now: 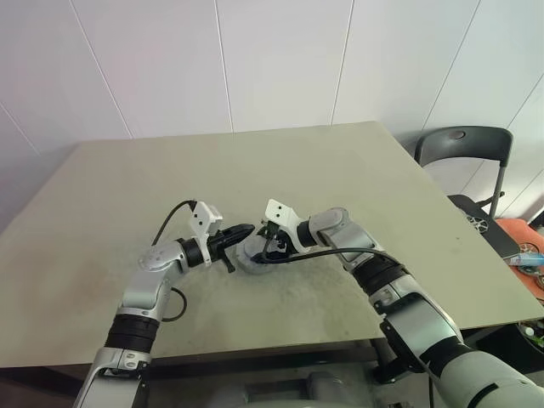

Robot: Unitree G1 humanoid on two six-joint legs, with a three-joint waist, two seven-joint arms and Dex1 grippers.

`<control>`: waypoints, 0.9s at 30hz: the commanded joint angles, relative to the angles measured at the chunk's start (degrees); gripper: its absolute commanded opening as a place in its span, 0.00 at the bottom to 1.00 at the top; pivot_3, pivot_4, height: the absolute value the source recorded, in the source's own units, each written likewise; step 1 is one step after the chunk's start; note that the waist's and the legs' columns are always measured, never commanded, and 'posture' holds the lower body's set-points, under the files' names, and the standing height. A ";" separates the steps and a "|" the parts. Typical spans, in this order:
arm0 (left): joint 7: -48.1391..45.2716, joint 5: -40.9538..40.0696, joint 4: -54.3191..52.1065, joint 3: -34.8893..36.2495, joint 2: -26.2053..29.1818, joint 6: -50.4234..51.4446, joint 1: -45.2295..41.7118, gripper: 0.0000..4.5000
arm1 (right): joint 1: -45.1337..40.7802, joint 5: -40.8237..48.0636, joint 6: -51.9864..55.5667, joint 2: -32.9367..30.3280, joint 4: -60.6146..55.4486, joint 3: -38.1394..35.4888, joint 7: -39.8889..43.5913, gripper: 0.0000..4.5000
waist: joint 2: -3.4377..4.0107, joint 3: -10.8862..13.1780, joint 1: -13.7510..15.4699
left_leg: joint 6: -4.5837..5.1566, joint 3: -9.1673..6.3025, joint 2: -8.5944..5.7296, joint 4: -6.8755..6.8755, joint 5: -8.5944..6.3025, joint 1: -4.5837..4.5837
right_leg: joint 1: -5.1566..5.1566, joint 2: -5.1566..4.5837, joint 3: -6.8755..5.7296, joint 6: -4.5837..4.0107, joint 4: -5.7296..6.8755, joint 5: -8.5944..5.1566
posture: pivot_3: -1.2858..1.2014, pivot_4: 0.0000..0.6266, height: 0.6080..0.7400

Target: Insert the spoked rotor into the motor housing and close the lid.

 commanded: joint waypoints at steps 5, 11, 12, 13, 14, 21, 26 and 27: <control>2.33 1.56 -5.11 -1.83 1.23 4.25 0.64 0.01 | 1.07 -4.69 0.98 -1.51 4.50 1.59 -4.15 0.81 | 0.01 0.01 -0.02 | 0.00 0.00 0.00 0.00 0.00 0.00 | 0.00 0.00 0.00 0.00 0.00 0.00 | 0.52 0.00 1.00; 2.83 2.88 -5.95 -3.98 1.63 6.90 2.21 0.01 | 1.33 -4.88 0.96 -1.57 4.28 1.80 -4.48 0.81 | 0.01 0.05 -0.05 | -0.01 0.00 0.00 0.00 0.00 0.00 | 0.00 0.00 0.00 -0.02 0.00 -0.01 | 0.52 0.00 1.00; 3.24 3.20 -5.58 -4.13 1.57 7.04 2.24 0.01 | 1.37 -4.87 0.96 -1.57 4.22 1.80 -4.53 0.81 | 0.00 0.06 -0.05 | 0.00 0.00 0.00 0.00 0.00 0.00 | 0.00 0.00 0.00 -0.02 0.00 -0.02 | 0.52 0.00 1.00; 3.72 3.75 -5.05 -4.29 1.59 7.01 2.15 0.01 | 1.41 -4.87 0.96 -1.57 4.19 1.80 -4.57 0.81 | 0.00 0.06 -0.05 | -0.01 0.00 0.00 0.00 0.00 0.00 | -0.01 0.00 0.00 -0.03 0.00 -0.02 | 0.52 0.00 1.00; 4.23 4.48 -4.45 -4.48 1.66 6.88 2.09 0.01 | 1.48 -4.87 0.97 -1.57 4.09 1.81 -4.61 0.81 | 0.00 0.06 -0.05 | -0.01 0.00 0.00 0.00 0.00 0.00 | -0.01 0.00 0.00 -0.03 0.00 -0.02 | 0.52 0.00 1.00; 4.15 4.79 -2.07 -4.62 1.37 6.53 2.08 0.01 | 1.73 -4.53 0.89 -1.47 3.80 1.71 -4.38 0.81 | 0.02 0.07 -0.06 | -0.01 0.01 0.01 0.00 -0.01 0.01 | 0.01 0.00 0.00 -0.04 -0.01 -0.03 | 0.52 0.00 1.00; 4.06 4.67 -1.57 -4.81 0.93 5.65 2.37 0.00 | 1.99 -3.64 0.98 -1.39 2.78 1.09 -3.71 0.88 | 0.02 0.07 -0.08 | -0.02 0.01 0.01 -0.01 -0.01 0.00 | 0.03 0.00 -0.01 -0.05 -0.03 -0.04 | 0.52 0.00 1.00; 4.02 4.69 -1.42 -4.82 0.89 5.45 2.39 0.00 | 2.13 -3.25 0.95 -1.41 2.22 0.91 -3.19 0.96 | 0.02 0.06 -0.08 | -0.03 0.01 0.01 0.00 -0.01 0.00 | 0.03 0.00 -0.01 -0.05 -0.04 -0.04 | 0.52 0.00 1.00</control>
